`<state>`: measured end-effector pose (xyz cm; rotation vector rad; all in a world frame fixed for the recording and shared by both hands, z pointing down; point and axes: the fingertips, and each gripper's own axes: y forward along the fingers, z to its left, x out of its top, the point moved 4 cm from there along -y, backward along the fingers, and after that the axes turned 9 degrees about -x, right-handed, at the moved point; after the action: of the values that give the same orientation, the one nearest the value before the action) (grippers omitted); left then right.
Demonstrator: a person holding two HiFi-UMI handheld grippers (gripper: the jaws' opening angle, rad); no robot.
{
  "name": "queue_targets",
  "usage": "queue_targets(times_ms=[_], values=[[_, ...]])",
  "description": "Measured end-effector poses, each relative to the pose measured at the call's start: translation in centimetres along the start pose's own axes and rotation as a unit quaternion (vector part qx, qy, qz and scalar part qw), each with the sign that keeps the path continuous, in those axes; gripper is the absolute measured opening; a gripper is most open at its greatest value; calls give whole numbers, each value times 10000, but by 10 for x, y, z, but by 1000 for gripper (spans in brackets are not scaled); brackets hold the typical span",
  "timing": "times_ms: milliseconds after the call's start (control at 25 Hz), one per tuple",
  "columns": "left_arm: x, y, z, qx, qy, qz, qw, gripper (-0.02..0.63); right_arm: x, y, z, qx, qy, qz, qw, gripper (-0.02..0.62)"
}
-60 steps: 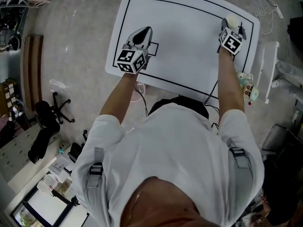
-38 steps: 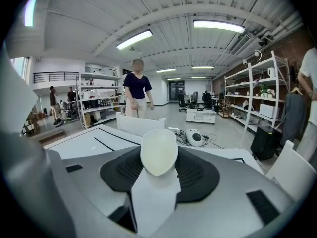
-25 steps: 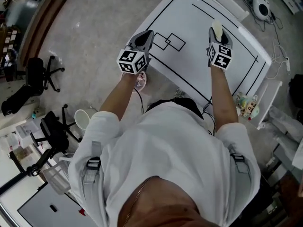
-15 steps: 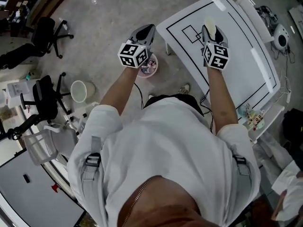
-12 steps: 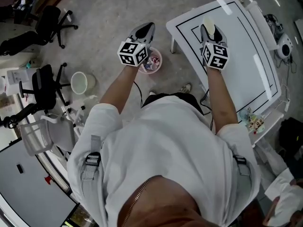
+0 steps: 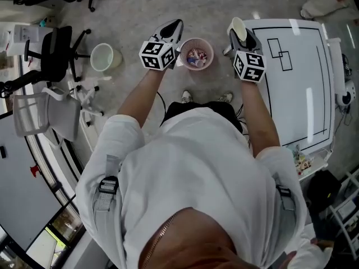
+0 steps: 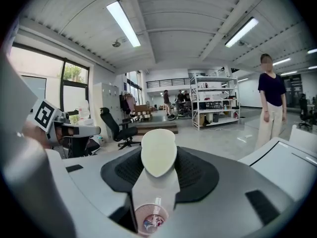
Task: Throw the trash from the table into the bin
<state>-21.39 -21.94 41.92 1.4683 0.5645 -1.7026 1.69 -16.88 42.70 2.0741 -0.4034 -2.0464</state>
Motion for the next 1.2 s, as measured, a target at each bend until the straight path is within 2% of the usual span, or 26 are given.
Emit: queue_targets(times_ms=[200,600,880,1200], values=[[-27,-34,30,395,-211,140,9989,9,-26,27,43,387,-78,279,9988,192],[-133,-41,75,1130,-921,715,9867,9,-130,95,72,1099,-318,1192,9863,192],[-235,-34,101,1425,-1347,1226,9729,9,-236,141,81,1384,-371,1820,9728,193],[-377,-11,124,1522,-1731,1617,9595,9,-393,199,81,1568,-478,2478,9549,193]])
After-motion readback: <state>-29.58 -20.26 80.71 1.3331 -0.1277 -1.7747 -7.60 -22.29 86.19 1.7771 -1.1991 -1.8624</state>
